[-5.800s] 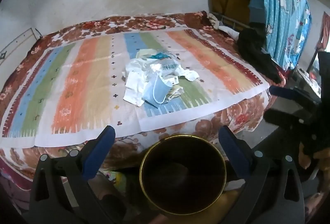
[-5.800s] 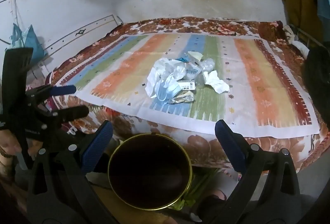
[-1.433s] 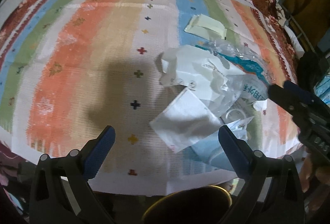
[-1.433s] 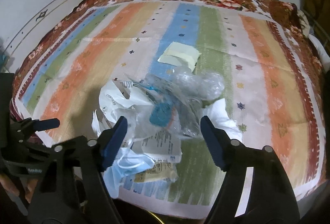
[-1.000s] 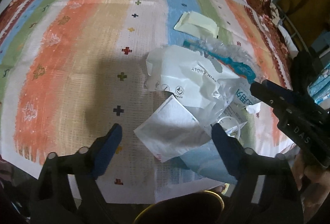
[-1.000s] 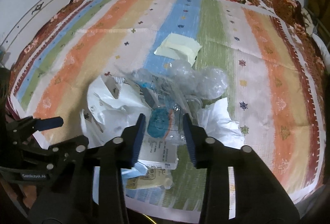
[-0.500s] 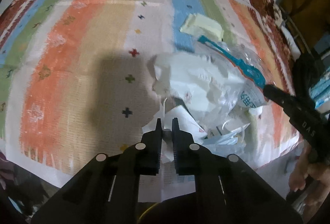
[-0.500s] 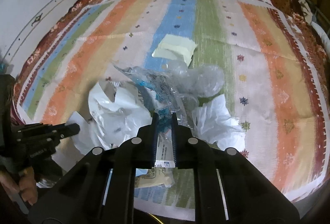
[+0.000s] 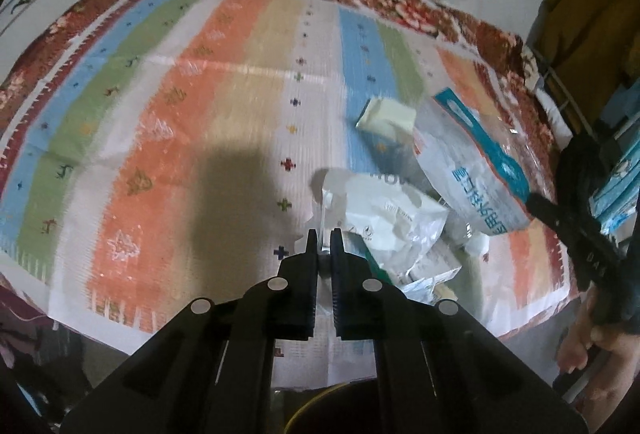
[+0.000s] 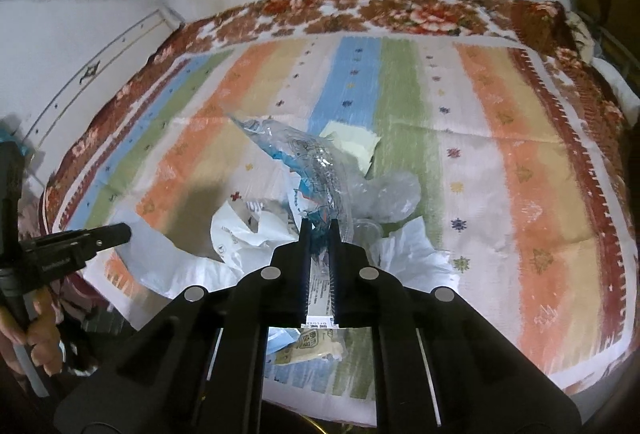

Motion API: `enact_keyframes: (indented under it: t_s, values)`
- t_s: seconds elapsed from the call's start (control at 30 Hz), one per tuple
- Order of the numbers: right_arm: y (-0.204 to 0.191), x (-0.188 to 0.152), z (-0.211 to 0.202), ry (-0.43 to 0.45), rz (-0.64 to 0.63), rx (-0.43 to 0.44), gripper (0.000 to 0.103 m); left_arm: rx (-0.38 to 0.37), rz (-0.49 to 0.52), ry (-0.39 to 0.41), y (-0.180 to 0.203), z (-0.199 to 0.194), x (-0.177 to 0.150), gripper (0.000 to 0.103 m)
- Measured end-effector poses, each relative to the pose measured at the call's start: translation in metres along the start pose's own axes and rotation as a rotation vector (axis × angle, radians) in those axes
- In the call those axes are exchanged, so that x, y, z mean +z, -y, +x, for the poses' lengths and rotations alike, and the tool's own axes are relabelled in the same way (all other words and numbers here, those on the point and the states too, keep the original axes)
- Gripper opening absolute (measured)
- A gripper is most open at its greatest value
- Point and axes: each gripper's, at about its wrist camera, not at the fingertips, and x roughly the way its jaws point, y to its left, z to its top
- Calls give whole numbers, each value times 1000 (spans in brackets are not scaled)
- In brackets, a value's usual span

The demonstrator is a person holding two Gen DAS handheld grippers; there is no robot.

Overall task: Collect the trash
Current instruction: 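Grasp the clear plastic bag with the right gripper while the left grasps a white bag, then carry both held bags over the black bin and open both grippers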

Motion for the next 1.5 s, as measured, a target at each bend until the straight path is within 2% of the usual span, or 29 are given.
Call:
enact_keyframes:
  t_s: [0.37,0.6,0.87,1.2,1.5]
  values:
    - [9,-19,-50,52,20,15,7,-89,16,56,1,-49,-15,3]
    - [21,-44,-83,44,56,33,7,-160,56,122,12,-85,-28,3]
    - [23,-73,-112,57,48,52,7,-179,95,141,23,-97,-44,3]
    - [21,-108,-126,39,35,73,7,-212,151,153,38,-111,-66,3]
    - [15,-135,-138,25,12,89,7,-261,210,142,47,-121,-104,3]
